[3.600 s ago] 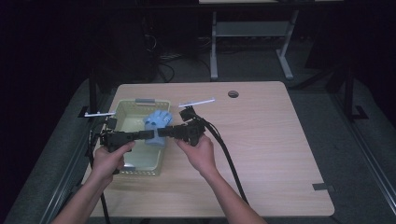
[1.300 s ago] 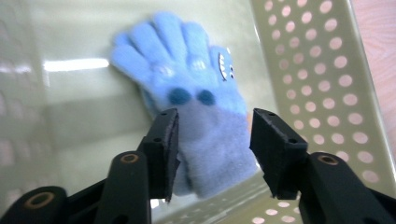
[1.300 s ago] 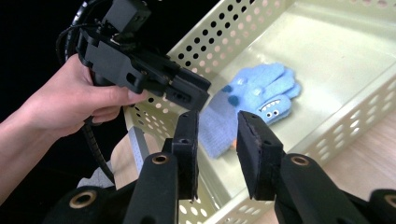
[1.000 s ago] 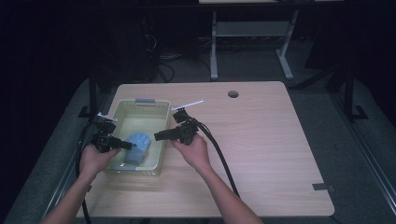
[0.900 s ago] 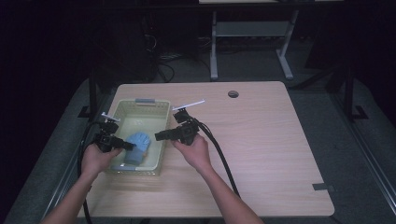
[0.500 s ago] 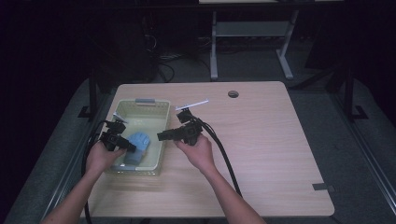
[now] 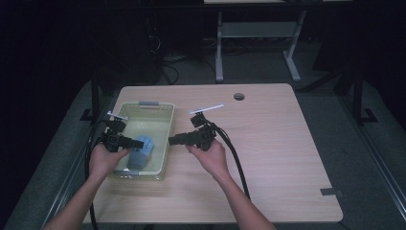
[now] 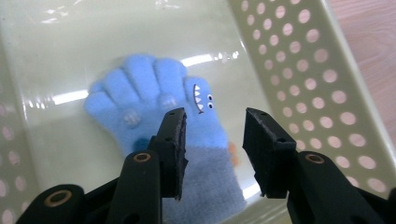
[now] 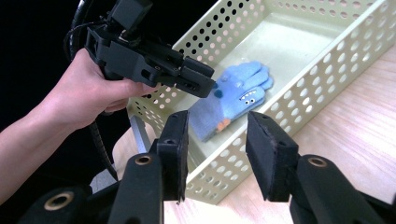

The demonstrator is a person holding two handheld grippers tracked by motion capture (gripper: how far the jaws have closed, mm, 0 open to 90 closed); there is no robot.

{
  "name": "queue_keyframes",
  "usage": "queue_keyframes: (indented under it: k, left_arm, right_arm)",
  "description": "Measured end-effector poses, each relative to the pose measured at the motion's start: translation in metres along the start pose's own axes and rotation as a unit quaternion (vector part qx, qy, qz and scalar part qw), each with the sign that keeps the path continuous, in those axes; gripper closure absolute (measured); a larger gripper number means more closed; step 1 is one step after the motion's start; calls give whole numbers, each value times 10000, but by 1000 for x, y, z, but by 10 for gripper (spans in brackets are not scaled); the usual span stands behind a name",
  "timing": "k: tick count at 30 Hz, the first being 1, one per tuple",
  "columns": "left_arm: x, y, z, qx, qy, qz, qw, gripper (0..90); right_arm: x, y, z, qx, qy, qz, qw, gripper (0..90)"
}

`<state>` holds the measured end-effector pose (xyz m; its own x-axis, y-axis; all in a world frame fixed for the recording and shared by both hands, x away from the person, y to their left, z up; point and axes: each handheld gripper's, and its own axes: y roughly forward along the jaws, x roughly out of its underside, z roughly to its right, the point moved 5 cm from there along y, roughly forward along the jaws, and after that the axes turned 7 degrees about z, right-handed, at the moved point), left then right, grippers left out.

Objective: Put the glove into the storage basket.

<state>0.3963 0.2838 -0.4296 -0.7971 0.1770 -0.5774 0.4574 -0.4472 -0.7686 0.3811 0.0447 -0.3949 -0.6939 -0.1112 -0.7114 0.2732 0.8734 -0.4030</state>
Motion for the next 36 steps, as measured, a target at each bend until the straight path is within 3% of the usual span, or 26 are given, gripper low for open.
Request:
queue_keyframes:
  k: [7,12,23,28,33,36]
  left_arm:
    - [-2,-3,-1,54,-8,47,10000,573]
    - [-4,-7,-1,70,-37,235,9997,554]
    - [-13,-15,12,308,-37,581,9978,513]
    - [-17,-17,20,486,-42,670,9966,498]
    - [-20,-19,32,807,55,836,9932,422]
    - [-21,-20,37,878,97,881,9922,370]
  right_arm:
    - [1,-6,4,0,46,36,10000,564]
    - [0,-10,9,33,69,60,10000,543]
    - [0,-14,13,26,40,4,10000,455]
    - [0,-18,14,24,-49,-24,10000,418]
    - [1,-23,15,51,-110,-35,9999,390]
    - [1,-28,17,83,-168,-26,9998,378]
